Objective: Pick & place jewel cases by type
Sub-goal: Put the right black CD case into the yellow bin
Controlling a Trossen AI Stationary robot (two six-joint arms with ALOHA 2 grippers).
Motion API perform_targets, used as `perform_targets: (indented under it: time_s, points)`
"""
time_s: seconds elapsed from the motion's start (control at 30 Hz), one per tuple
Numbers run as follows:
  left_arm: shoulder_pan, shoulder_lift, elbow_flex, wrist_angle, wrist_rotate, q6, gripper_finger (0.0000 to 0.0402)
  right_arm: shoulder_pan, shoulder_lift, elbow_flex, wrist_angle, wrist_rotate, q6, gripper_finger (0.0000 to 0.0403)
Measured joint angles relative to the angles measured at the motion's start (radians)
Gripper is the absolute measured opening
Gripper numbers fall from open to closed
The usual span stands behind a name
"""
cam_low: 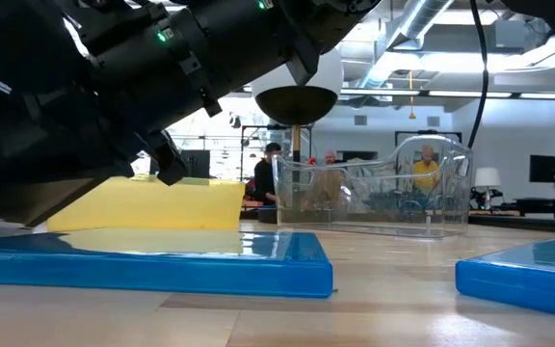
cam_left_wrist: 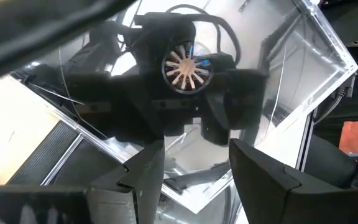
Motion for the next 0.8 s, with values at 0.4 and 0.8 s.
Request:
perform_targets:
  time_s: [0.4,0.8]
  points:
    - [0.000,0.000,0.000,0.005,0.009,0.043,0.0174,0.002,-0.001,0.101,-0.109,0.051,-0.084,0.0075]
    - [0.000,0.000,-0.001,0.004,0.009,0.057,0.0174,0.009,-0.001,0.102,-0.140,0.098,-0.147,0.0075]
